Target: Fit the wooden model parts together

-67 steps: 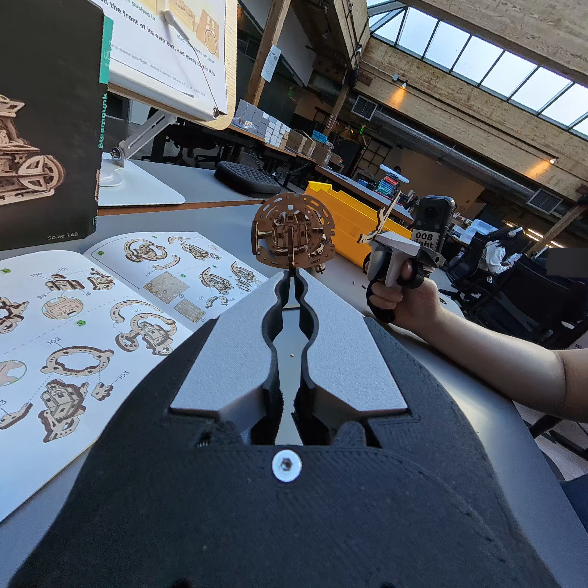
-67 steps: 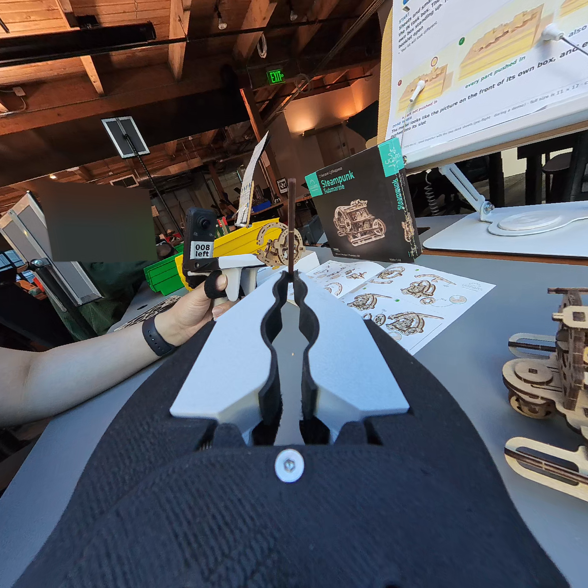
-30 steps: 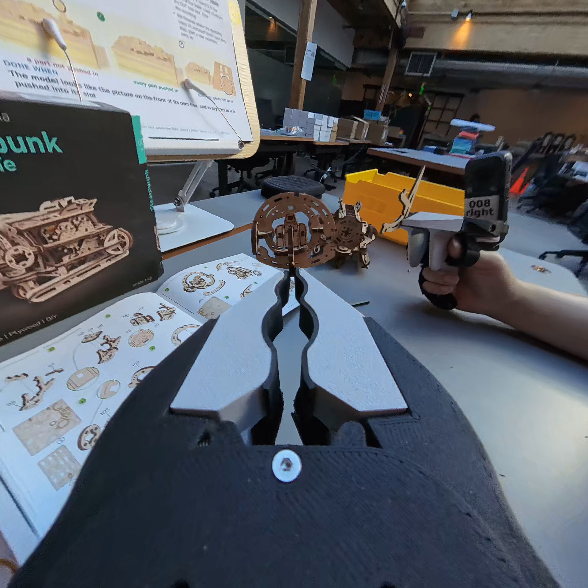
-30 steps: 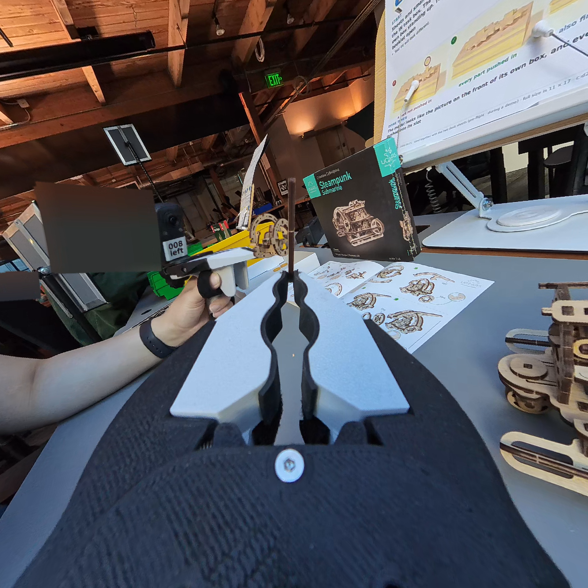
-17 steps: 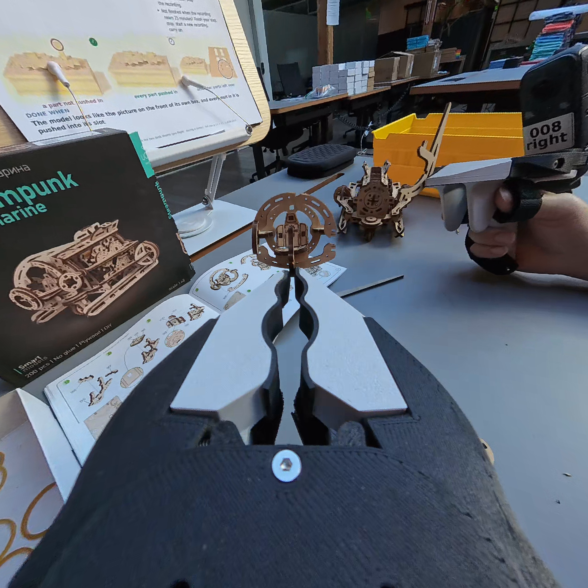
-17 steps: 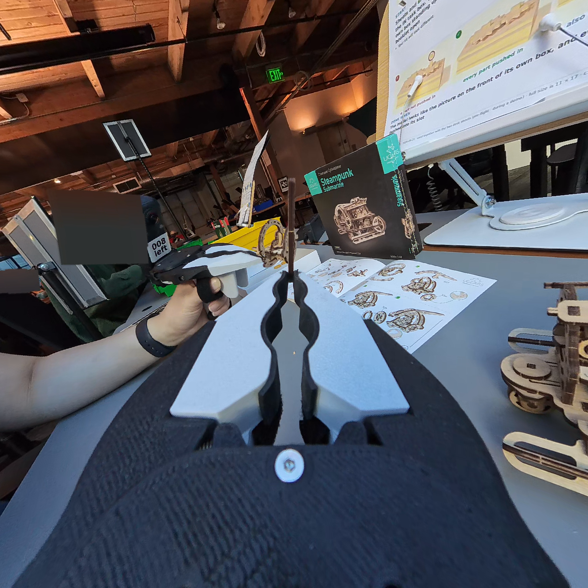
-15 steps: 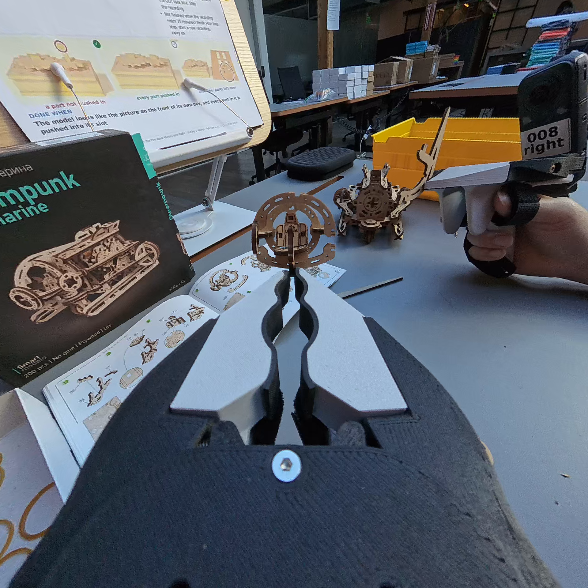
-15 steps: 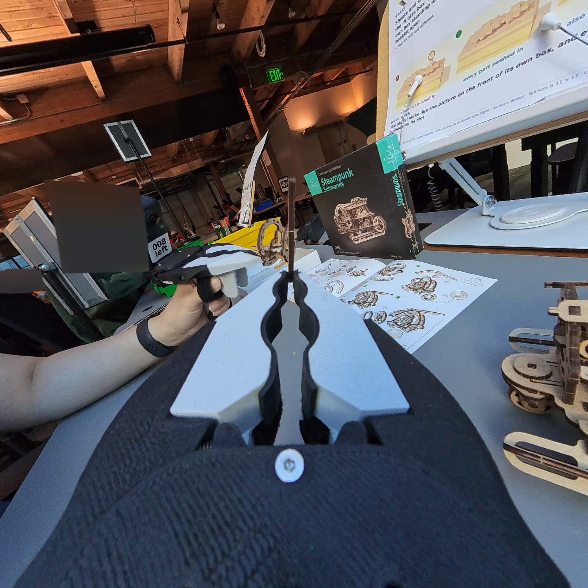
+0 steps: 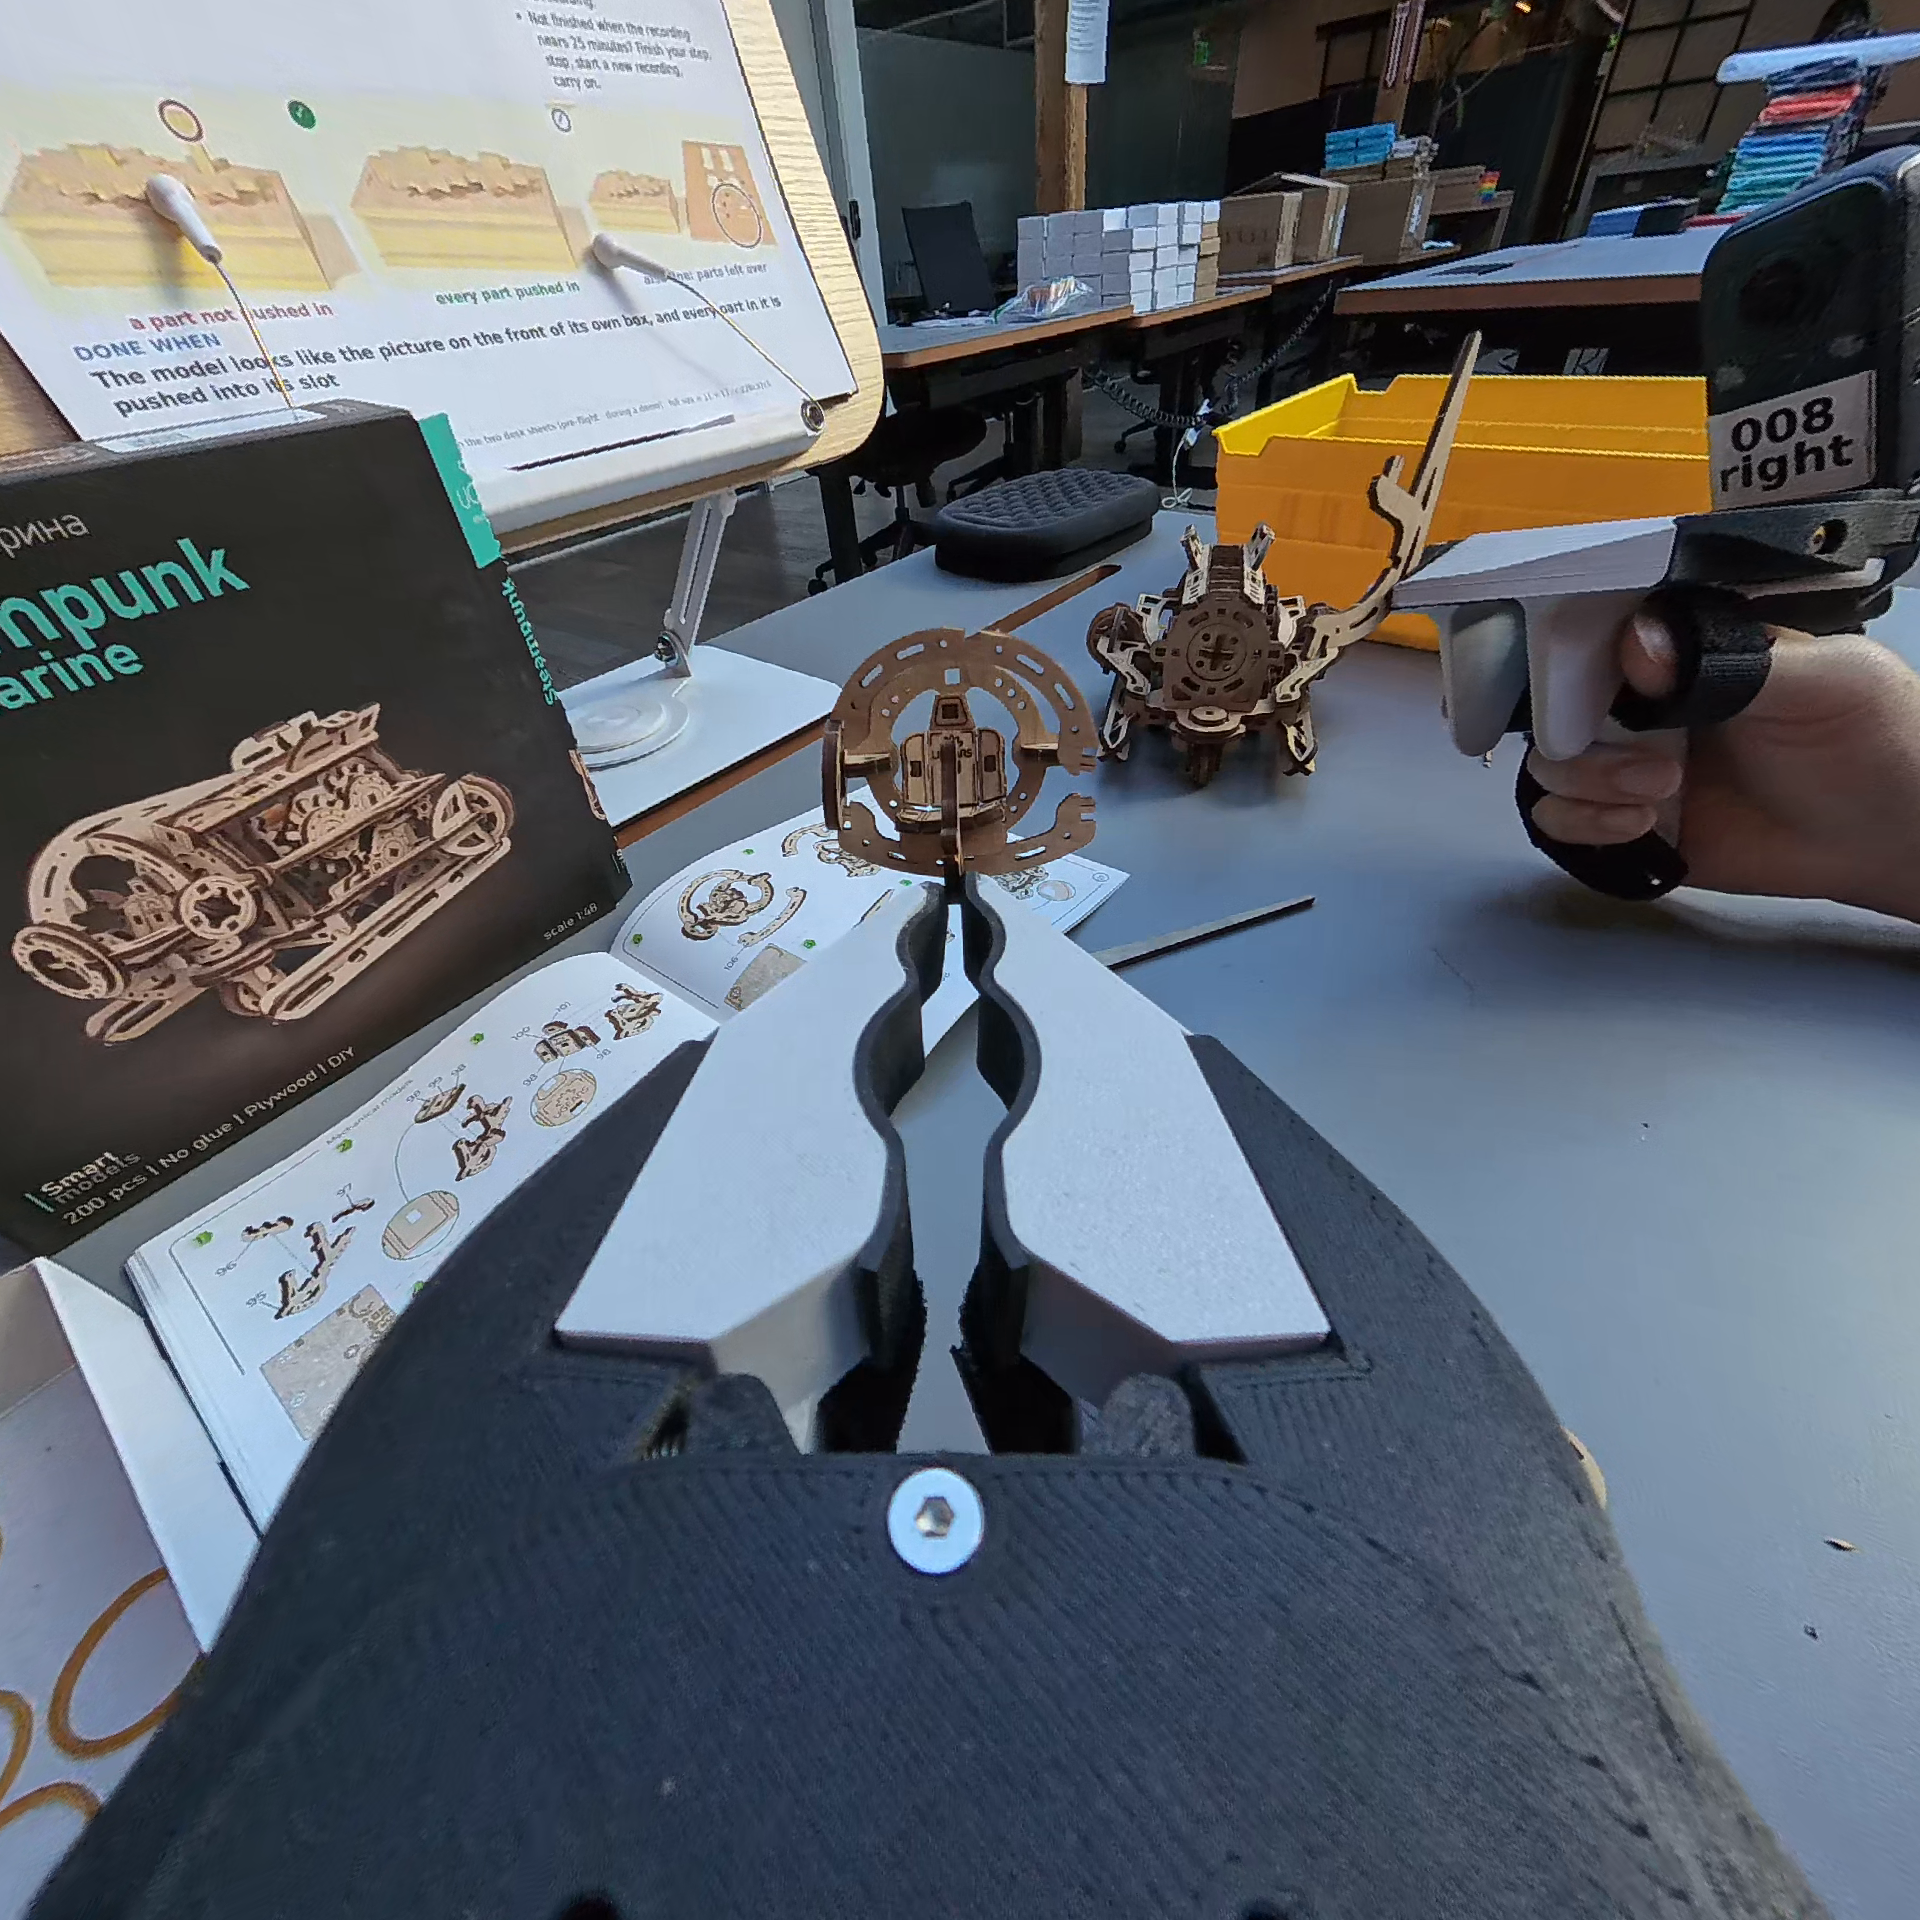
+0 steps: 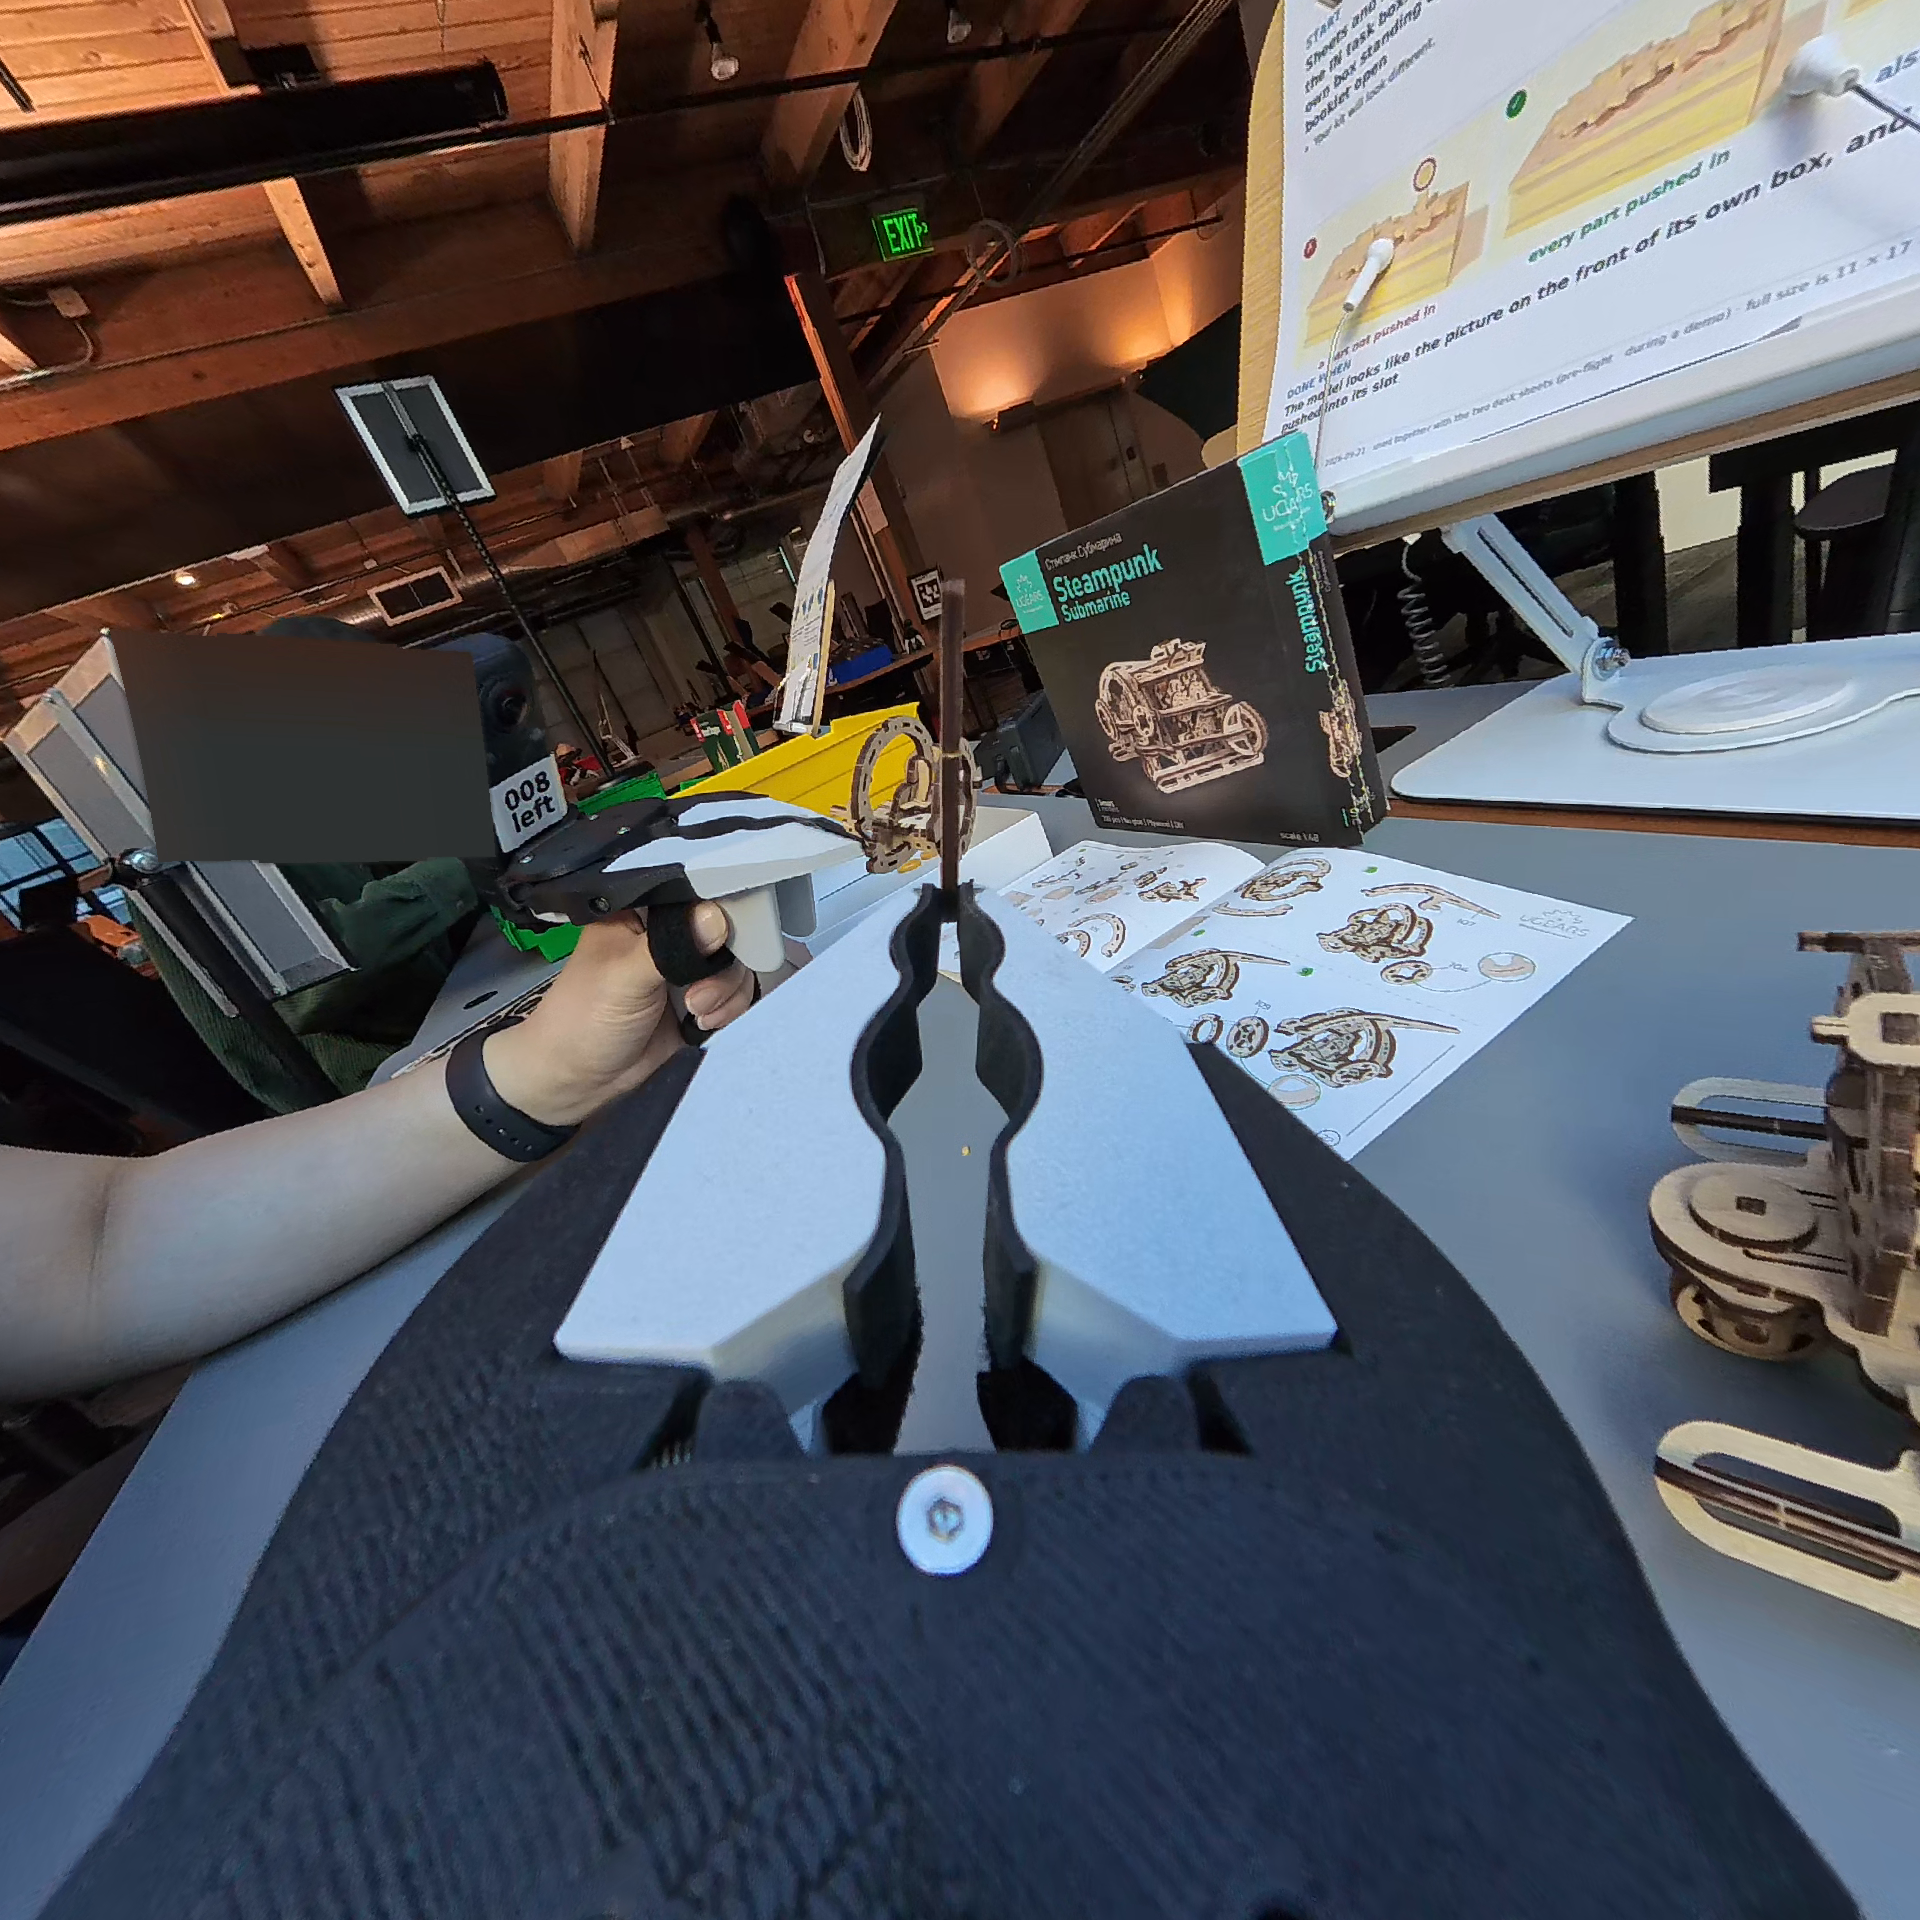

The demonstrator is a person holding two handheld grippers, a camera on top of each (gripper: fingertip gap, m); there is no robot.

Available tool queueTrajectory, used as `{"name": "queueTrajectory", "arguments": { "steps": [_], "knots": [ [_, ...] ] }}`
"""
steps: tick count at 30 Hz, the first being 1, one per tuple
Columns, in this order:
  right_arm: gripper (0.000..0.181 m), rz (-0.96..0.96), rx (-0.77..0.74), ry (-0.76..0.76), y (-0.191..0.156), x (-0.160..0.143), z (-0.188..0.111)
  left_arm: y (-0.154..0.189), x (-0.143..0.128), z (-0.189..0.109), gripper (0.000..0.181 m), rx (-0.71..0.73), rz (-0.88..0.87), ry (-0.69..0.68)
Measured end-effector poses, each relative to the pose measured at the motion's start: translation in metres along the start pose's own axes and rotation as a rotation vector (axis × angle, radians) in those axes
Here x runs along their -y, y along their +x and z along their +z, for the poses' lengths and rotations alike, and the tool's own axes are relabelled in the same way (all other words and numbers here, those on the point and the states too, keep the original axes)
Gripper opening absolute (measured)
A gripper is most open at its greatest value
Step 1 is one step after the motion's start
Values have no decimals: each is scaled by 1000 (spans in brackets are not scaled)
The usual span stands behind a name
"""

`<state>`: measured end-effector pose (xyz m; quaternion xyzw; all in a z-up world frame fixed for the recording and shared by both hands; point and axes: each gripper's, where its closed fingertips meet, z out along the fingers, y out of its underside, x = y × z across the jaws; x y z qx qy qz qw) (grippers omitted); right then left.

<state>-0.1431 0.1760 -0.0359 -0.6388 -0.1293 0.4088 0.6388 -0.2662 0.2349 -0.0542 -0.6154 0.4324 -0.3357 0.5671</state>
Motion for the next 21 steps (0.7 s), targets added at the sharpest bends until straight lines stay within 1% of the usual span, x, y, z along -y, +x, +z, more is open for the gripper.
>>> {"name": "queueTrajectory", "arguments": {
  "steps": [10, 16, 18, 21],
  "knots": [
    [1, 3, 0, 0, 0, 0, 0, 1, -1, 0, 0, -12, -15, -5],
    [1, -3, -7, -2, 1, 1, -2, 6, -7, 0, 0, -46, -45, -38],
    [1, -4, -18, 1, 4, 2, -4, 12, -9, -4, 0, -80, -86, -70],
    [1, 17, -20, 19, 6, 6, -7, 21, -10, -17, 0, -121, -152, -76]
  ]
}}
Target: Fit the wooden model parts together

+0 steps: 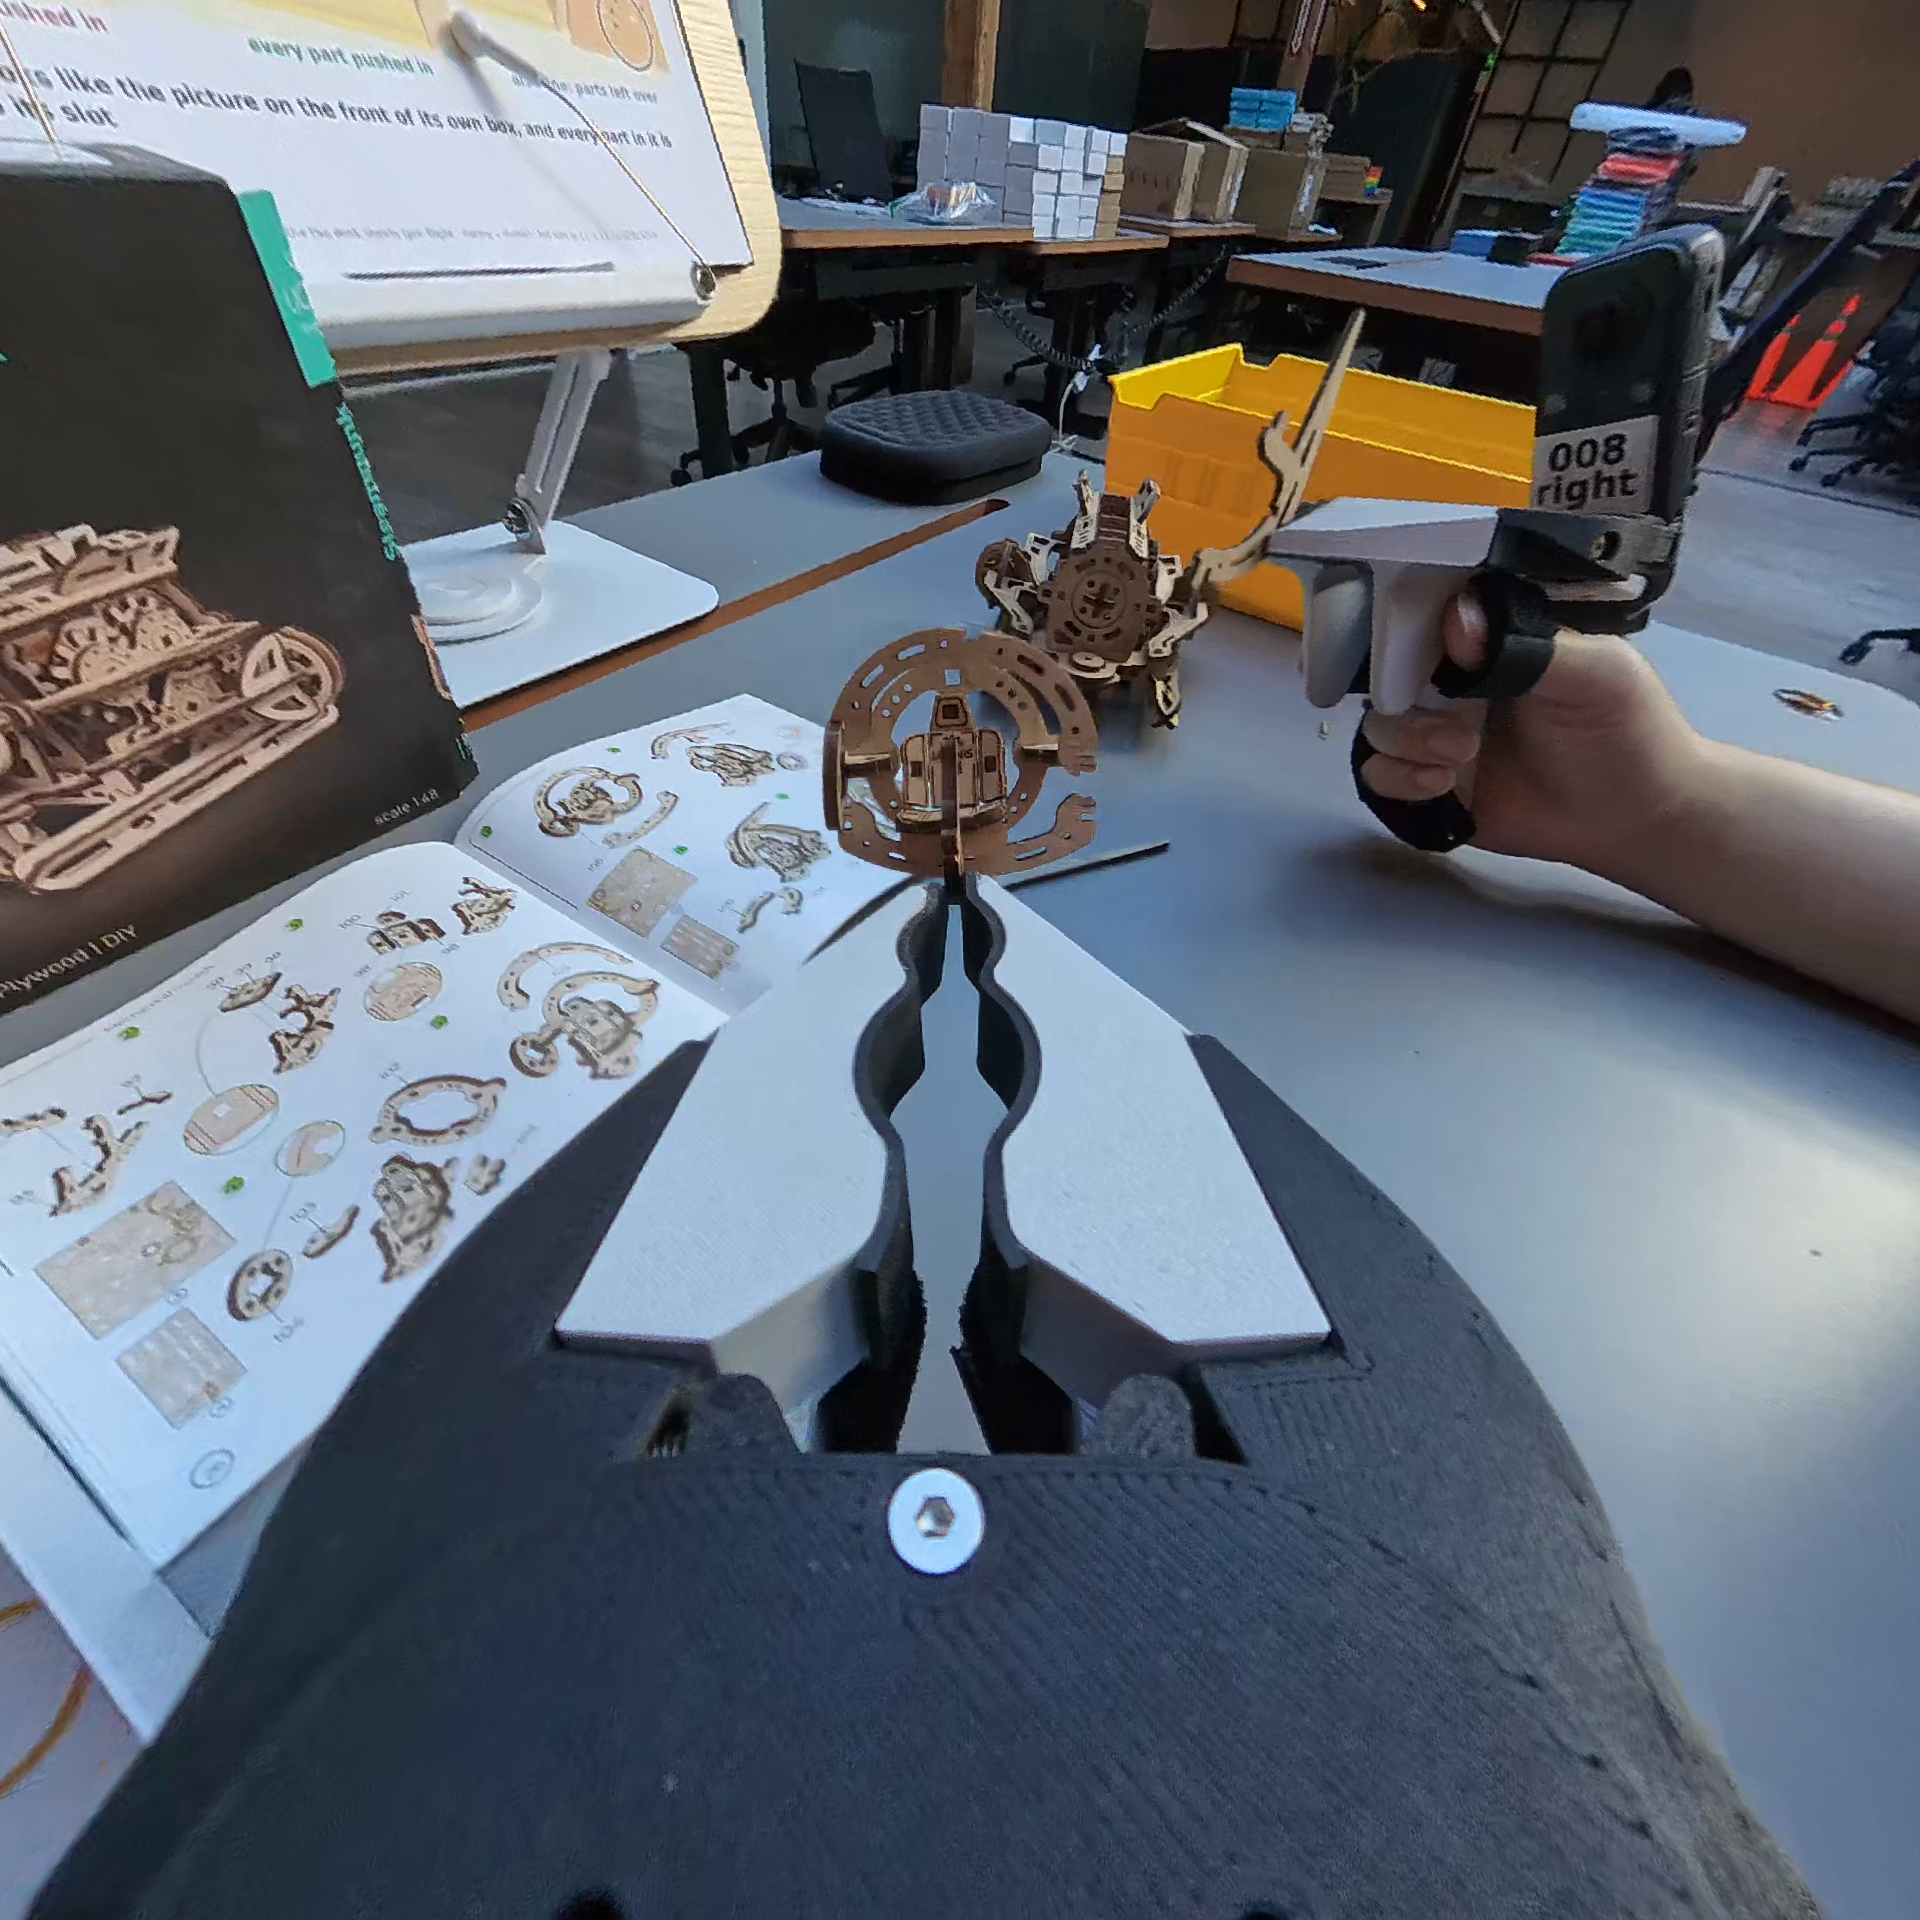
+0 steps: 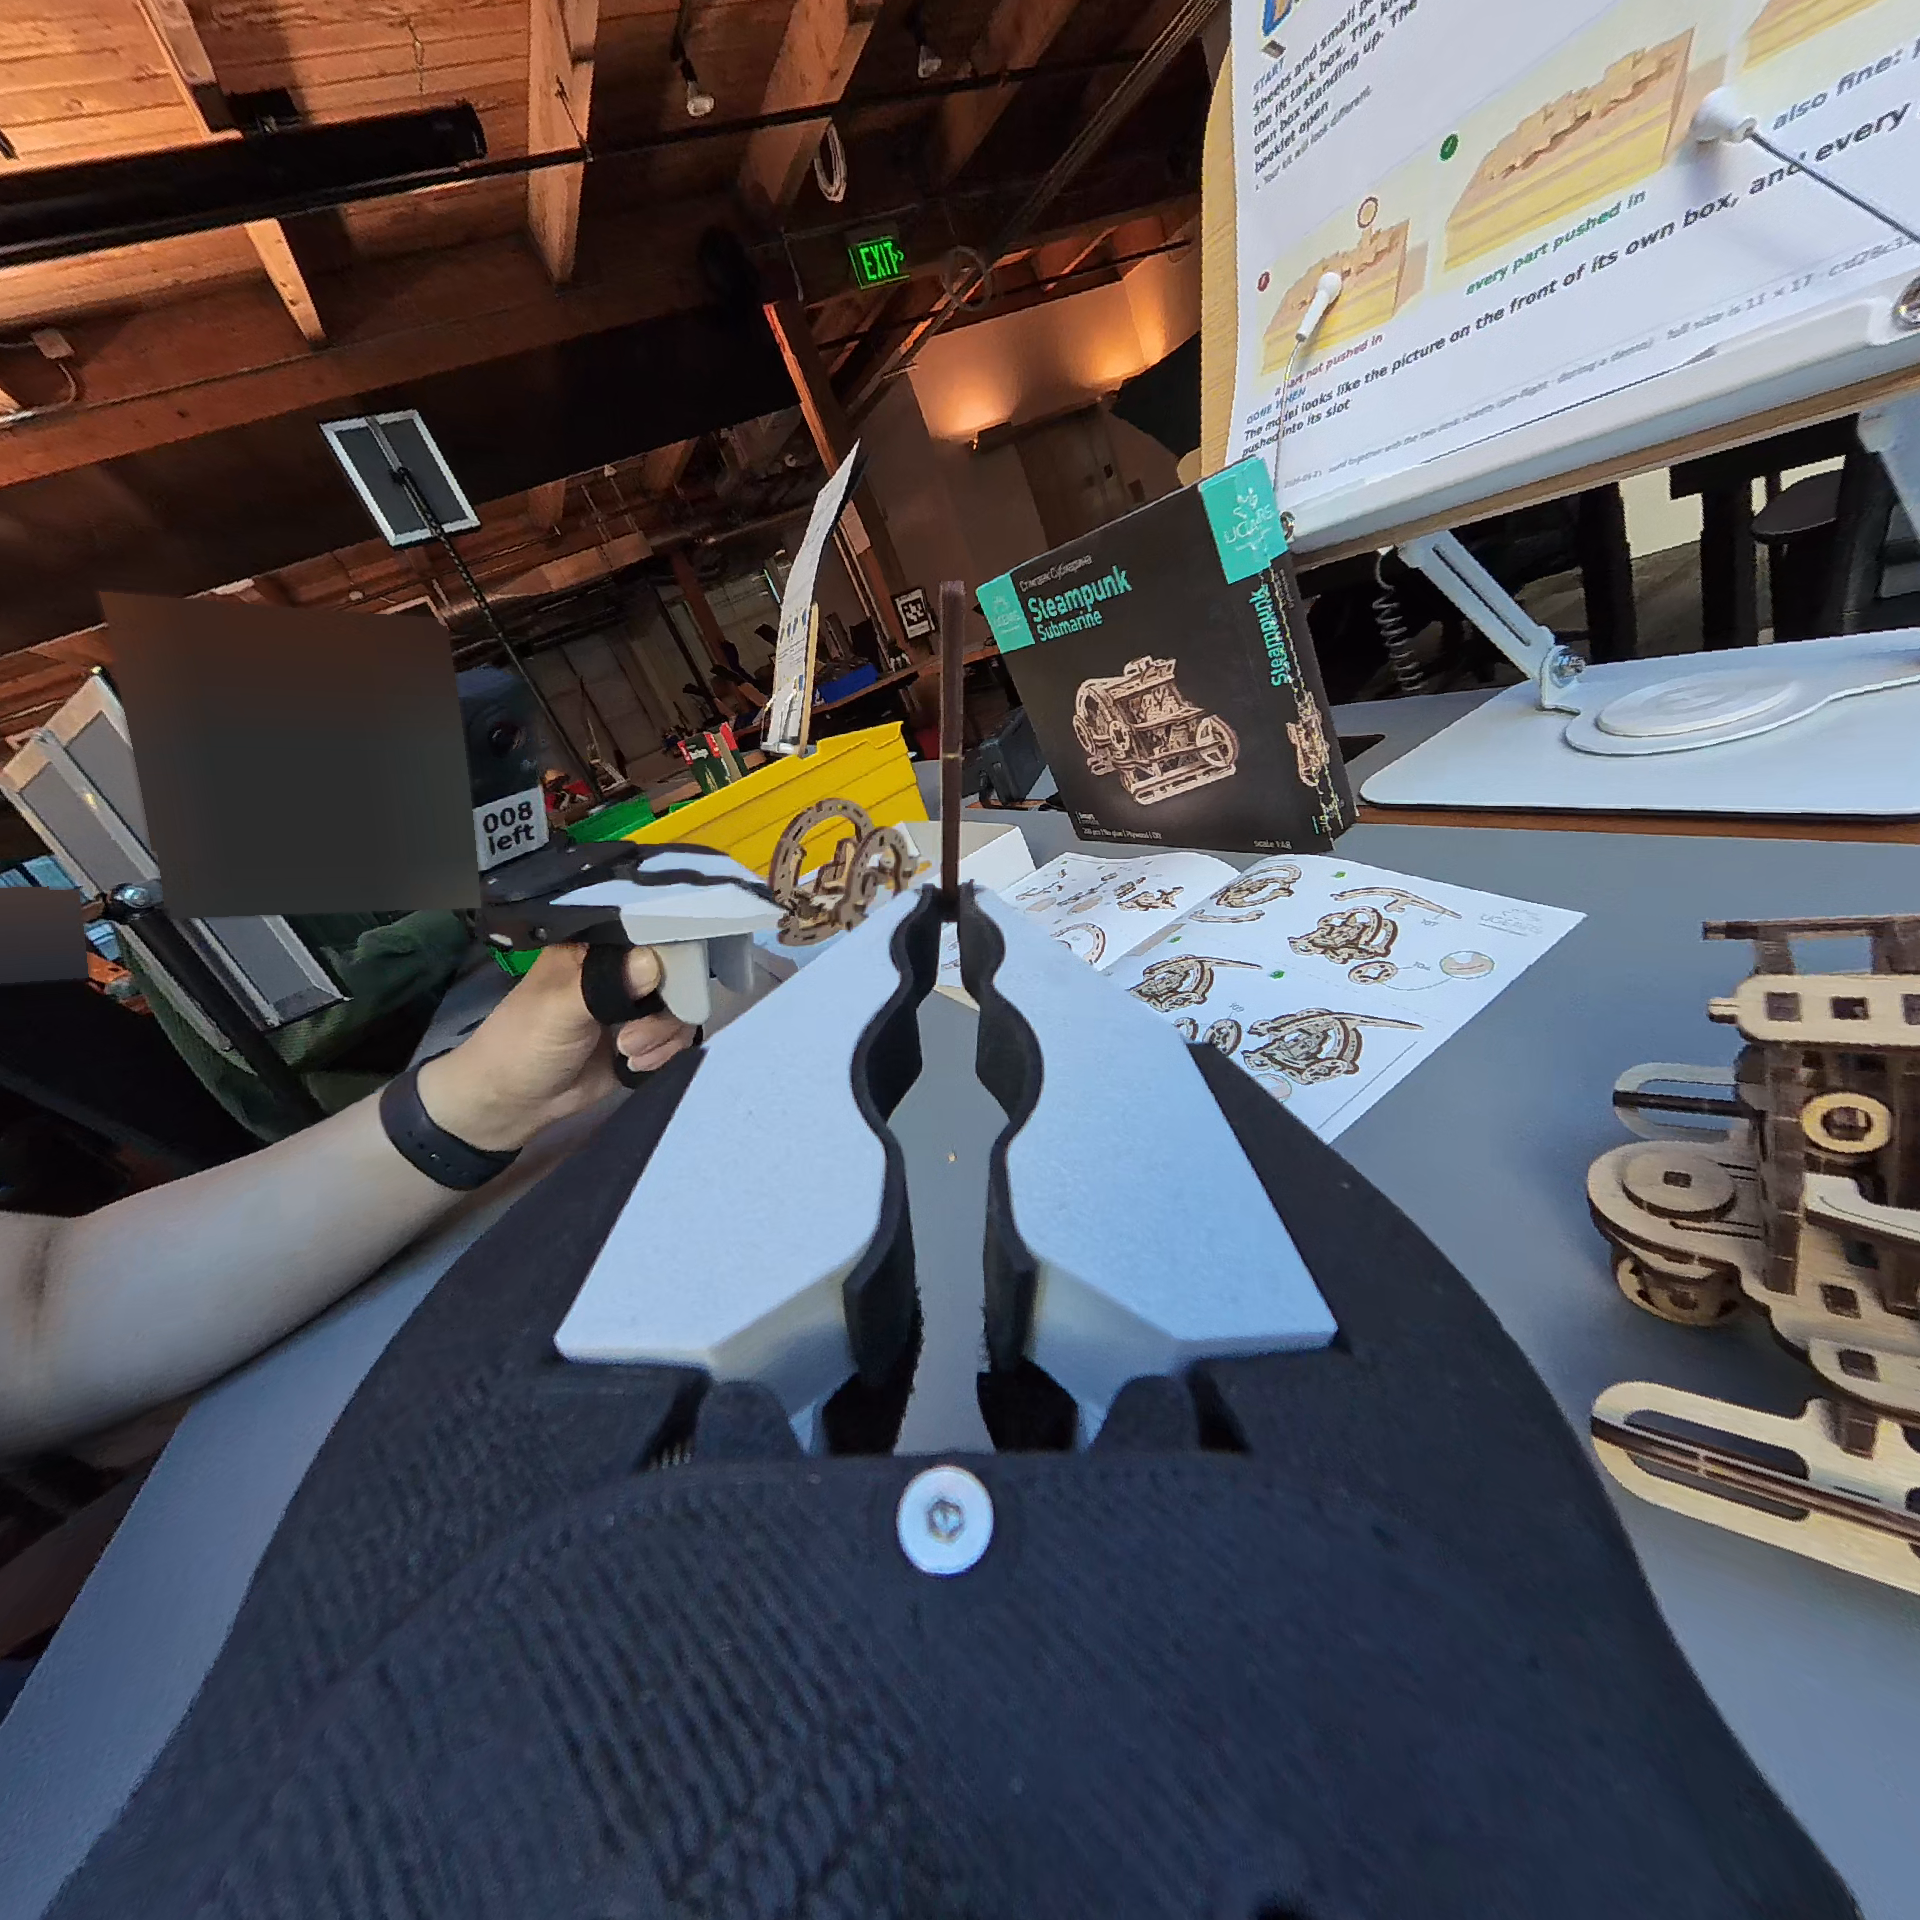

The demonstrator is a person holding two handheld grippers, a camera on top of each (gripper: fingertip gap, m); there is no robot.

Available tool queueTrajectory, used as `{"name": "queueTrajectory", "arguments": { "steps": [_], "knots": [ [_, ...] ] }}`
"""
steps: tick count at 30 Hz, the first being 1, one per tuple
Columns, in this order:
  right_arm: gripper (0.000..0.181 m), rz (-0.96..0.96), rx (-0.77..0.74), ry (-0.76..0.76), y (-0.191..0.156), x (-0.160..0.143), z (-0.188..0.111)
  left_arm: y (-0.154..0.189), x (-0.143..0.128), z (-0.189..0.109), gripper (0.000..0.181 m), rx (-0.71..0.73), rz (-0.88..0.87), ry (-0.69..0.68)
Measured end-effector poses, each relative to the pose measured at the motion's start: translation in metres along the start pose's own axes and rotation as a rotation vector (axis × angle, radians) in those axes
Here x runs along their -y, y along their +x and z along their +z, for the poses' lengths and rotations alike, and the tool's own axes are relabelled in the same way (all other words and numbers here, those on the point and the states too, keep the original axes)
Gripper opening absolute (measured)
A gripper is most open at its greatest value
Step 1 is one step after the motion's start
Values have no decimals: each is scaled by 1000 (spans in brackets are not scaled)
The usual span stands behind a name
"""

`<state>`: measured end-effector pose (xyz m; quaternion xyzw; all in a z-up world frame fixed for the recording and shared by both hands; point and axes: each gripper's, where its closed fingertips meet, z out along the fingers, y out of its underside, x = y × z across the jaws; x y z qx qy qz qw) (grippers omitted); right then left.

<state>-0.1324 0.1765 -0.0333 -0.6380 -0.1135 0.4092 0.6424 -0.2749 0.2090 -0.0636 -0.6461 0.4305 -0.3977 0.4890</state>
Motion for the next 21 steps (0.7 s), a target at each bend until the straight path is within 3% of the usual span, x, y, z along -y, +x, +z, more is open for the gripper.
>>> {"name": "queueTrajectory", "arguments": {
  "steps": [10, 21],
  "knots": [
    [1, -3, 0, -26, -3, -4, 2, 10, -51, -49, 0, 13, -133, -160],
    [1, -63, -6, -61, -13, -9, 3, 9, -73, -56, 0, 30, -197, -249]
  ]
}}
